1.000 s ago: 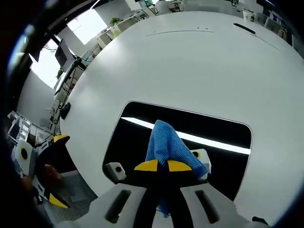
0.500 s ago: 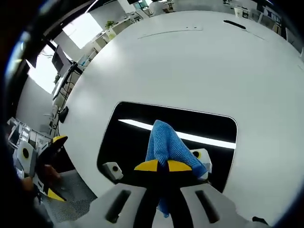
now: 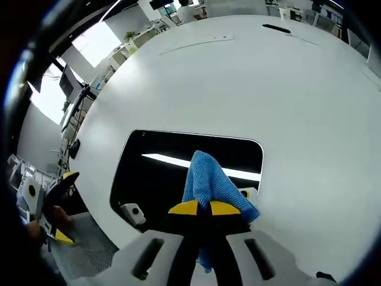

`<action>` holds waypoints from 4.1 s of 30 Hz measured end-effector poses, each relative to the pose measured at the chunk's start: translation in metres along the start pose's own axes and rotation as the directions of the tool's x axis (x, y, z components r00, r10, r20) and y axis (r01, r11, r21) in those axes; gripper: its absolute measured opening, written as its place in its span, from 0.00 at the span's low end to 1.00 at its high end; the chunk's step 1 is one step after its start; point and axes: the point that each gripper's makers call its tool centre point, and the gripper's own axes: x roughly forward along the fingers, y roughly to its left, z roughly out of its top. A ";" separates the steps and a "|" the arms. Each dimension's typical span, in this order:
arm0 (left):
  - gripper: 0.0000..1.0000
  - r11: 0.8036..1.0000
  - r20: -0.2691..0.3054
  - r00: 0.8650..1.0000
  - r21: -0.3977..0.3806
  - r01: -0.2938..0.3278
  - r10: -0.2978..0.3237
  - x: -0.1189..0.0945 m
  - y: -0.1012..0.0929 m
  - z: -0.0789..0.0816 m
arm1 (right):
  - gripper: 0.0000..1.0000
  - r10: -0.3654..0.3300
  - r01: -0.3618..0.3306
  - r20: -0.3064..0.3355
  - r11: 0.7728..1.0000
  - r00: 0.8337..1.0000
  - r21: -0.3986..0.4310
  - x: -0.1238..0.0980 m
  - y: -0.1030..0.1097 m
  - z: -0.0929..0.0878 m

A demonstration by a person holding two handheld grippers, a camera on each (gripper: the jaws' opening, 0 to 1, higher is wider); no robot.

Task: Wipe the mirror surface with the cleaning cloth until all visible marks leave the cleaned area.

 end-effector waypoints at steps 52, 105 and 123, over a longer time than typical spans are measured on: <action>0.99 1.000 0.004 1.000 -0.001 0.009 -0.009 0.001 -0.001 0.000 | 0.00 -0.113 0.113 0.058 0.994 0.992 -0.004 -0.015 -0.017 -0.020; 0.99 1.000 0.007 1.000 -0.009 0.008 -0.008 0.001 0.000 0.000 | 0.00 -0.120 0.113 0.064 0.988 0.991 0.102 -0.024 0.009 -0.055; 0.99 1.000 0.002 1.000 -0.005 0.007 -0.007 0.001 0.000 -0.001 | 0.00 -0.071 0.068 0.032 0.994 0.997 0.084 -0.010 0.040 -0.051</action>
